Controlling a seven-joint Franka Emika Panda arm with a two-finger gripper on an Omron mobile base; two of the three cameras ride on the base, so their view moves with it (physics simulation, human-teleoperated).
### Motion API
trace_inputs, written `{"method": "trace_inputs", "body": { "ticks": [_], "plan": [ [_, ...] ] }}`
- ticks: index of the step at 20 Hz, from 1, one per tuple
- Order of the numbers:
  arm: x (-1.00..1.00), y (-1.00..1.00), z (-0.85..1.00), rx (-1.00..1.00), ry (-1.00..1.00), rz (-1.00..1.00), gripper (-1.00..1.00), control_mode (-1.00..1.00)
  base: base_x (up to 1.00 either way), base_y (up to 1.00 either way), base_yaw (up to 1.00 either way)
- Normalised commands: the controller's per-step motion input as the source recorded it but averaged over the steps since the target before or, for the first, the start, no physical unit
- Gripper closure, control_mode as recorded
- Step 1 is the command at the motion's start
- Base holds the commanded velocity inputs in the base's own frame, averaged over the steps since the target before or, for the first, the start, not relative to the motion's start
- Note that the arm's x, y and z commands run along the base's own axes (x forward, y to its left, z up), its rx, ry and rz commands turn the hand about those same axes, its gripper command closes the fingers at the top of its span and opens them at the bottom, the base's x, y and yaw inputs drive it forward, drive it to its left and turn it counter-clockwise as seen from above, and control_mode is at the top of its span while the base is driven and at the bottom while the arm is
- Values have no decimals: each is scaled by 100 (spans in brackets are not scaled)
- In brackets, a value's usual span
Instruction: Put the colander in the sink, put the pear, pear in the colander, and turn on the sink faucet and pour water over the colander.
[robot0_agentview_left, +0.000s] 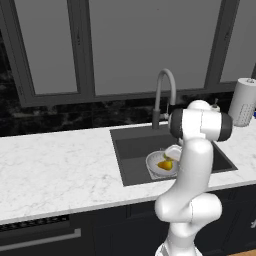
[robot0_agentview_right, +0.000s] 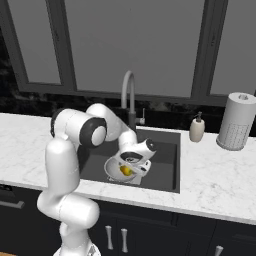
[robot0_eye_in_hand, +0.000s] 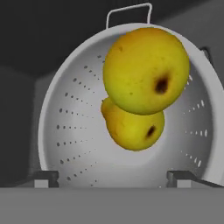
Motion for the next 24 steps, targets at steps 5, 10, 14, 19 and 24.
{"method": "trace_inputs", "body": {
  "ticks": [5,10,14,19,24],
  "plan": [
    [-34,2,43,8,-19,2,-100,-100,0,0,0],
    [-2,-2,90,20,-15,0,-100,-100,0,0,0],
    [-8,-22,86,23,-5,0,-100,-100,0,0,0],
    [-7,-29,74,21,0,0,-100,-100,0,0,0],
    [0,-42,52,19,0,0,-100,-100,0,0,0]
  ]
}}
